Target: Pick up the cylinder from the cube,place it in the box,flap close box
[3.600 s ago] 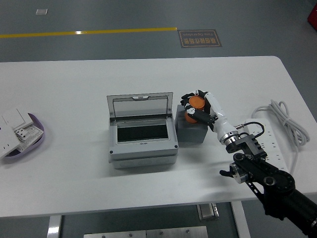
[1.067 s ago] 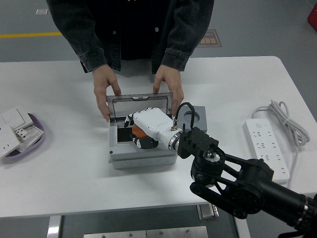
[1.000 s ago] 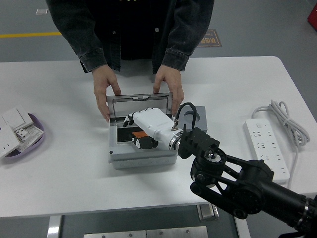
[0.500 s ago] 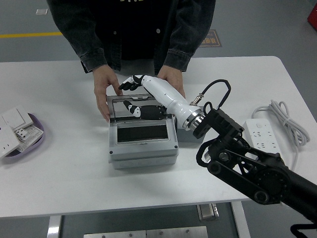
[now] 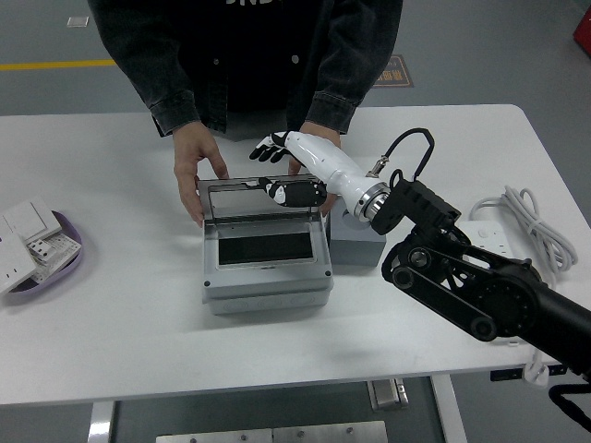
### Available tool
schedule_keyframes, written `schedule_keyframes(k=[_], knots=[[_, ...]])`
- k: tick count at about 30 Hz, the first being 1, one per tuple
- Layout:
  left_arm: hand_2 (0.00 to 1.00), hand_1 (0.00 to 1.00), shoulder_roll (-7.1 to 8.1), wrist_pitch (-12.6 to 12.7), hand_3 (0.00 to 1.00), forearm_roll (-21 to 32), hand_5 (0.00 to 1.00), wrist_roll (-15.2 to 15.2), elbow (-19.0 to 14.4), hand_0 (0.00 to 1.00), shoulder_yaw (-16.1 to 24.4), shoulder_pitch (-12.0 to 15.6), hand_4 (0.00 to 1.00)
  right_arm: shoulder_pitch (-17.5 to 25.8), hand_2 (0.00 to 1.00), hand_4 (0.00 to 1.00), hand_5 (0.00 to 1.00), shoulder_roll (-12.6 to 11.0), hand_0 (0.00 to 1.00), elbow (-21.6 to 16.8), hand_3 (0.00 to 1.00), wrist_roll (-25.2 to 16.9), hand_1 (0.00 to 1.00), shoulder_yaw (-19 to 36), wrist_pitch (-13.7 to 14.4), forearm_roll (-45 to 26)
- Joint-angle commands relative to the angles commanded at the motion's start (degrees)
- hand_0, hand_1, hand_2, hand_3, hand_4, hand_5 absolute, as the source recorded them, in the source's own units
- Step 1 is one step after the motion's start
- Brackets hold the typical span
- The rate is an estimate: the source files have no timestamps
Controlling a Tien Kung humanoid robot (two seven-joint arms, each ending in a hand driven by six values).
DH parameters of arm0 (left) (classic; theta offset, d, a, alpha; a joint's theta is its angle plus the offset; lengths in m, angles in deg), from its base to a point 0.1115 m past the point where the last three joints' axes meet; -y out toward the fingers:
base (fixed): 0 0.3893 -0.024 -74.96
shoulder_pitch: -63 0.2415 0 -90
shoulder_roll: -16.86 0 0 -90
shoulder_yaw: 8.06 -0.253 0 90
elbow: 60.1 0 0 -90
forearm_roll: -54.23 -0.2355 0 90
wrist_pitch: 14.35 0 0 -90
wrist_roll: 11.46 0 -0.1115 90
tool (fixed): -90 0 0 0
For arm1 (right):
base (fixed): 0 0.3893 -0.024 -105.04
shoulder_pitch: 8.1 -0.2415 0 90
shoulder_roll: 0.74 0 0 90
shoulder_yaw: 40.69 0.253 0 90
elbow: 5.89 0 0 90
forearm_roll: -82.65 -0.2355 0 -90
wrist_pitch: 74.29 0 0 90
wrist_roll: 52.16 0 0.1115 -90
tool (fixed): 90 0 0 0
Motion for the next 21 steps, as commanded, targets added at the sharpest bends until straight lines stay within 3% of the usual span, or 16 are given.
schedule_keyframes(k=[4,10,15,21], knots=[[0.603,0.609,-0.1,-0.01,0.625,0.06,0.165,0.03,0.0,0.586,-0.08,-0.04,0.636,0.36,0.652,0.609,0.122,-0.65,0.735,-1.17,0.652,0.11,0.642,-0.81,0.08,0.68],[0.603,0.609,-0.18,0.0,0.624,0.01,0.166,0.1,0.0,0.586,0.0,-0.12,0.636,2.42,0.648,0.612,0.136,-2.99,0.73,-6.75,0.651,1.15,0.643,-1.75,0.59,2.69],[0.604,0.61,-0.31,-0.01,0.624,-0.35,0.166,0.06,0.0,0.586,0.36,0.04,0.634,6.86,0.645,0.613,0.146,-5.22,0.724,-13.05,0.652,3.65,0.643,-1.81,-0.22,5.47],[0.603,0.609,-0.48,-0.02,0.624,-0.18,0.167,0.21,0.0,0.586,0.18,0.05,0.634,11.1,0.644,0.611,0.156,-5.41,0.72,-17.27,0.652,4.28,0.642,-1.03,-0.55,7.43]])
